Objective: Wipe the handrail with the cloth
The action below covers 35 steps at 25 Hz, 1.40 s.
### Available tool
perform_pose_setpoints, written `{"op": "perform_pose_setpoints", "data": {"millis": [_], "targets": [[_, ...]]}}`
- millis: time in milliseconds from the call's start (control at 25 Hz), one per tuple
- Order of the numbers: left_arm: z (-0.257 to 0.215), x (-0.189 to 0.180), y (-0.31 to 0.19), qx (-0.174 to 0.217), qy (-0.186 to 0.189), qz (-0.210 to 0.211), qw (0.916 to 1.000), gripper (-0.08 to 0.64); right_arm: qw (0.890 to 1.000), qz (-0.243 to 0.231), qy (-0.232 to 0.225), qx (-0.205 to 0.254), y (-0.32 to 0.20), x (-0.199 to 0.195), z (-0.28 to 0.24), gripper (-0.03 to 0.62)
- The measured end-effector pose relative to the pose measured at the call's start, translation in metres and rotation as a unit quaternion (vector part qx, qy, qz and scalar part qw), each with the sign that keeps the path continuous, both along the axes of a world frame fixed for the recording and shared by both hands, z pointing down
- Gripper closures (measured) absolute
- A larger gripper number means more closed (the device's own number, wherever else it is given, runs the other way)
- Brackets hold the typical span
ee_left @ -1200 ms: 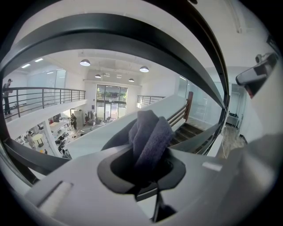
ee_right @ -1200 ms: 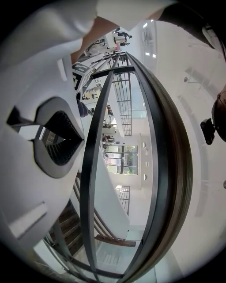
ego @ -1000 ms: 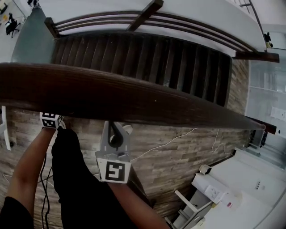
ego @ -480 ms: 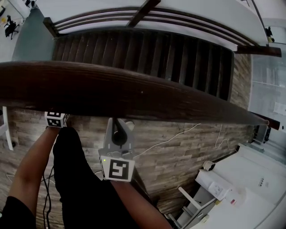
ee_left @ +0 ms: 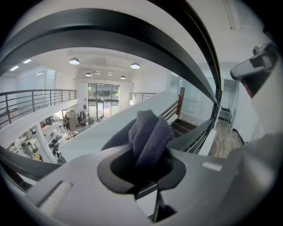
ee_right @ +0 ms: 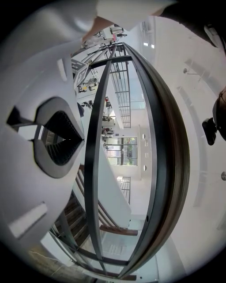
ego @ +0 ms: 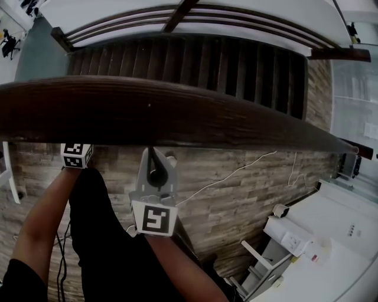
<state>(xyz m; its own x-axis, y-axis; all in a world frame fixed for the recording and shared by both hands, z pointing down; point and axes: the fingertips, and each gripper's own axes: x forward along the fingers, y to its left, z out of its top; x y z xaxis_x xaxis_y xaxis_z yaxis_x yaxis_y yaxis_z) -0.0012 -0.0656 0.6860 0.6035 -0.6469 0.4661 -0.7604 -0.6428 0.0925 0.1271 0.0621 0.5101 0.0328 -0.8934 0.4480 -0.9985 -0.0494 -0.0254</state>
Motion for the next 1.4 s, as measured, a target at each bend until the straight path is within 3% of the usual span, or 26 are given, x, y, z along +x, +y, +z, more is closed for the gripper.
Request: {"op": "perform_pose_setpoints", "data": {"millis": [720,1400], "targets": [[0.005,0.01,0.003,-0.012,0.002,0.01,0.9999,0.506,1.0,0.017,0.011,0.01,-0.002,0.007,-0.001,0.591],[-0.001,0.046,0.01,-0.025,-0.001,0.025,0.9994,0.506,1.0,0.023,-0.002,0.014,0.006,0.024,-0.002,0.591]]}}
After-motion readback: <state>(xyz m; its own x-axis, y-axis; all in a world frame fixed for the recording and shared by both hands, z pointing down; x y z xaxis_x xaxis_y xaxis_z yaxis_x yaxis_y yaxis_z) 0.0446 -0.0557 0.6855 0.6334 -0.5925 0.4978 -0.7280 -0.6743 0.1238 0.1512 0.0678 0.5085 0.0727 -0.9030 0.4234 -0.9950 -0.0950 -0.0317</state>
